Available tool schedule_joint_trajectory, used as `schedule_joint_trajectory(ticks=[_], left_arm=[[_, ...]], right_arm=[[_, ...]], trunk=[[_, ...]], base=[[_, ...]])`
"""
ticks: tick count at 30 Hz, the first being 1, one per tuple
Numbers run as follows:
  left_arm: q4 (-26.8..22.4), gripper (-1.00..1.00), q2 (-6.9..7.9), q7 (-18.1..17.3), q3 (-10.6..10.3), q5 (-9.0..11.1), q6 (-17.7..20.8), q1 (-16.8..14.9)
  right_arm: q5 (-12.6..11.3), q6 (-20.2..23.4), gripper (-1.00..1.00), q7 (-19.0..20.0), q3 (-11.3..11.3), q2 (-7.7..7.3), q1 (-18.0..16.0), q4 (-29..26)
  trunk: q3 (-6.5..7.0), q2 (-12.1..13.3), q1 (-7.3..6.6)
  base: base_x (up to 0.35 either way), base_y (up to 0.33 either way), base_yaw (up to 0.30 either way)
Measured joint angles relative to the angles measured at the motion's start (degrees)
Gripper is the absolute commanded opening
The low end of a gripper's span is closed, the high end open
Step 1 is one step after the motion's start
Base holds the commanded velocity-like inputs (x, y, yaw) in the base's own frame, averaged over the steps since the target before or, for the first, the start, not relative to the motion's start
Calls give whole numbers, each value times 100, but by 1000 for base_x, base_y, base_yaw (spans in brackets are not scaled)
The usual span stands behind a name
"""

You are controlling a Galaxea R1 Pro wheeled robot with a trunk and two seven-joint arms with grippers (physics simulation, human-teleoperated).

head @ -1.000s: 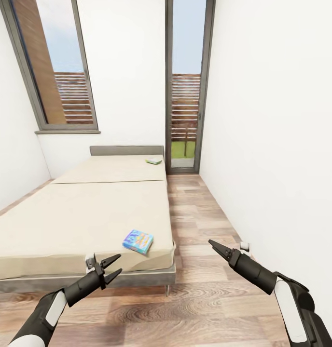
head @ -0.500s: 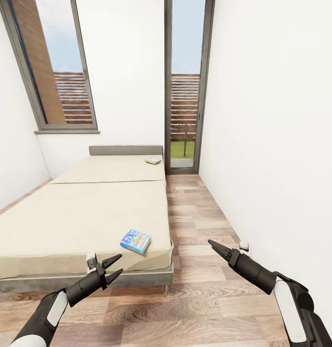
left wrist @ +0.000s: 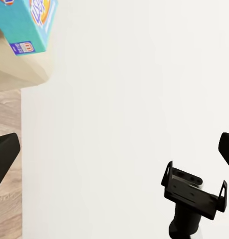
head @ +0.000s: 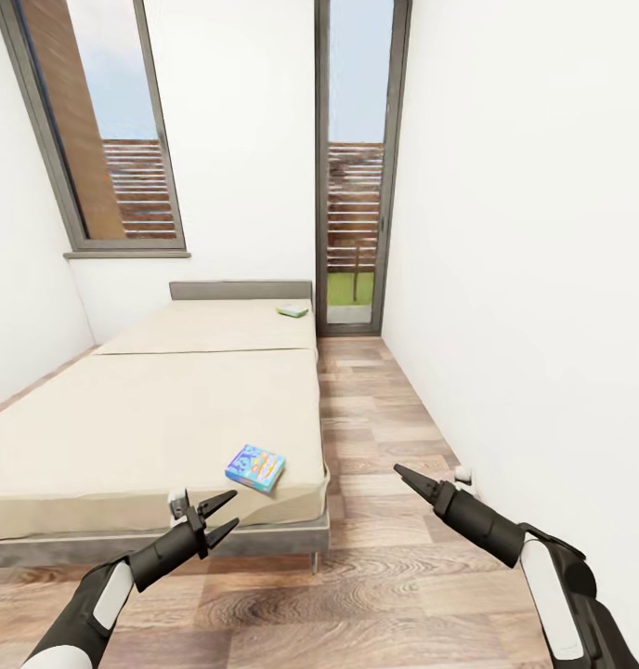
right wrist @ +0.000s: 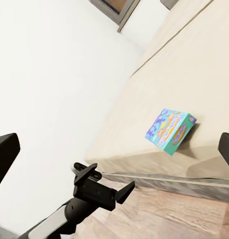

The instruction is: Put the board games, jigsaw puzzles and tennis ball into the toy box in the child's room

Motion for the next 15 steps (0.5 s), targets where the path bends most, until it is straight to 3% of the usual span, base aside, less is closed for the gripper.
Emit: schedule_joint_trajectory(ticks=[15], left_arm=[[0, 100, -1, 0, 6, 0, 11, 0]], right_arm=[[17, -12, 100, -9, 225, 1, 0, -7]], trunk=[[0, 0, 0]], base=[[43, 18, 0]])
